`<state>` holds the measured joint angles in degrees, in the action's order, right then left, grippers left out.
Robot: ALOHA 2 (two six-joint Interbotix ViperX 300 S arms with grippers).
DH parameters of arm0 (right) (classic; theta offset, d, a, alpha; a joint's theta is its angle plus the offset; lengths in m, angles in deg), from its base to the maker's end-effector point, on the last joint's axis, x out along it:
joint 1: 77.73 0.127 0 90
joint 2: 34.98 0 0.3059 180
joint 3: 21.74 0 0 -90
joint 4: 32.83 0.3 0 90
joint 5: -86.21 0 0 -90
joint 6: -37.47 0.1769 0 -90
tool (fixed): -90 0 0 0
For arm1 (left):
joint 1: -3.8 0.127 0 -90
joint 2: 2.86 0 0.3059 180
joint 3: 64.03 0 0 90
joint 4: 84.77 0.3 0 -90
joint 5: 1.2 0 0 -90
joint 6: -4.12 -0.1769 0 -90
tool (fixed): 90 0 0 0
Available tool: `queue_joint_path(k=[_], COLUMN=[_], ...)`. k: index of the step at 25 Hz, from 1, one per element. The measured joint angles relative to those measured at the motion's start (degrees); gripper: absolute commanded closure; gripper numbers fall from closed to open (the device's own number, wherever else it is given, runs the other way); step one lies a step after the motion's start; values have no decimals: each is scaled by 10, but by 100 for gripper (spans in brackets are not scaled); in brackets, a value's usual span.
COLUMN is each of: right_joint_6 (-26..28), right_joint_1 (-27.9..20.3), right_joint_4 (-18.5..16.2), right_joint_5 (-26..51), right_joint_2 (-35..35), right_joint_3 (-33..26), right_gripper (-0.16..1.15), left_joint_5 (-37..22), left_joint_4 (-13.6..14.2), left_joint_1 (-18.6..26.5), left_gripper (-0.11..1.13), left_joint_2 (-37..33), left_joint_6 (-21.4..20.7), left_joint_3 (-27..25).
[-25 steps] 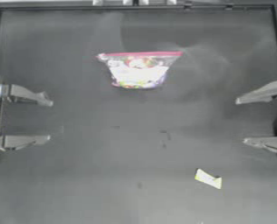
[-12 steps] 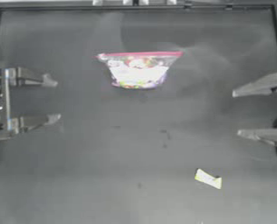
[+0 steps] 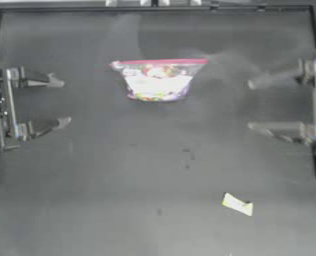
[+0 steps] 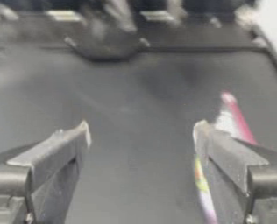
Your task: Put candy in bag
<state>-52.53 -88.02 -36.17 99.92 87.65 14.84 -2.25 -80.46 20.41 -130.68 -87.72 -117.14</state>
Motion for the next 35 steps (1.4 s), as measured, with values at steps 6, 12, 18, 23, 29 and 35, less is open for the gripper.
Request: queue_joint_path(k=[6,12,18,23,29,35], right_joint_6=[-8,-35,-113,-196,-265,-276], right_joint_1=[-15,-30,-65,-96,-120,-127], right_joint_4=[-38,-57,4,85,142,140], right_joint_5=[97,167,194,201,246,301], right_joint_2=[-109,-206,-279,-336,-412,-477], right_joint_3=[-105,-206,-271,-316,-397,-472], right_gripper=[-1,-1,-1,-1,-1,-1], left_joint_5=[-6,-6,-6,-5,-4,-4], left_joint_4=[0,0,-1,-1,-4,-7], left_joint_1=[0,0,0,0,0,0], left_gripper=[0,0,0,0,0,0], left_joint_2=[0,0,-1,-7,-26,-39], left_joint_6=[0,1,2,3,7,7], left_joint_3=[0,-4,-18,-25,-39,-42])
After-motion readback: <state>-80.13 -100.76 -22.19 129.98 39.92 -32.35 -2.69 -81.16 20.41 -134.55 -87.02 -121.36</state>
